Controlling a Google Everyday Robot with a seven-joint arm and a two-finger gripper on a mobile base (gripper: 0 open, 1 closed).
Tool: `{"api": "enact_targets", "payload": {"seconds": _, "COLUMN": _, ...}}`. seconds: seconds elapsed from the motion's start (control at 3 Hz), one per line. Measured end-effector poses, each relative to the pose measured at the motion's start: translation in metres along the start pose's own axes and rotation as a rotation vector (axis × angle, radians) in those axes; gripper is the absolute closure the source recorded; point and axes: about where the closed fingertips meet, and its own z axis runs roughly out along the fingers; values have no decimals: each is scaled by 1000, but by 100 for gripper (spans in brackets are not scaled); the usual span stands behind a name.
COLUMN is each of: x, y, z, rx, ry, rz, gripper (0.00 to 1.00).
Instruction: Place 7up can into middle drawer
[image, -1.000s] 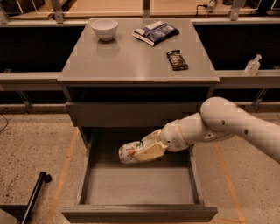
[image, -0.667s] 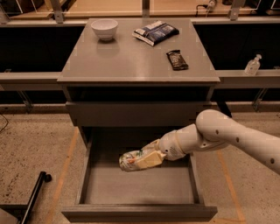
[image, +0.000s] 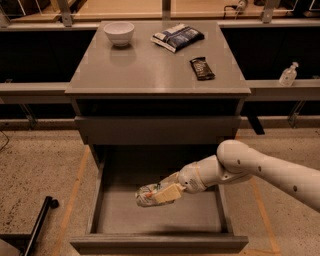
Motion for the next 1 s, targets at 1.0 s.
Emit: {"api": "enact_targets", "payload": {"seconds": 1.0, "x": 47, "y": -44, "z": 61, "rx": -12, "ry": 65, "rz": 42, "gripper": 82}}
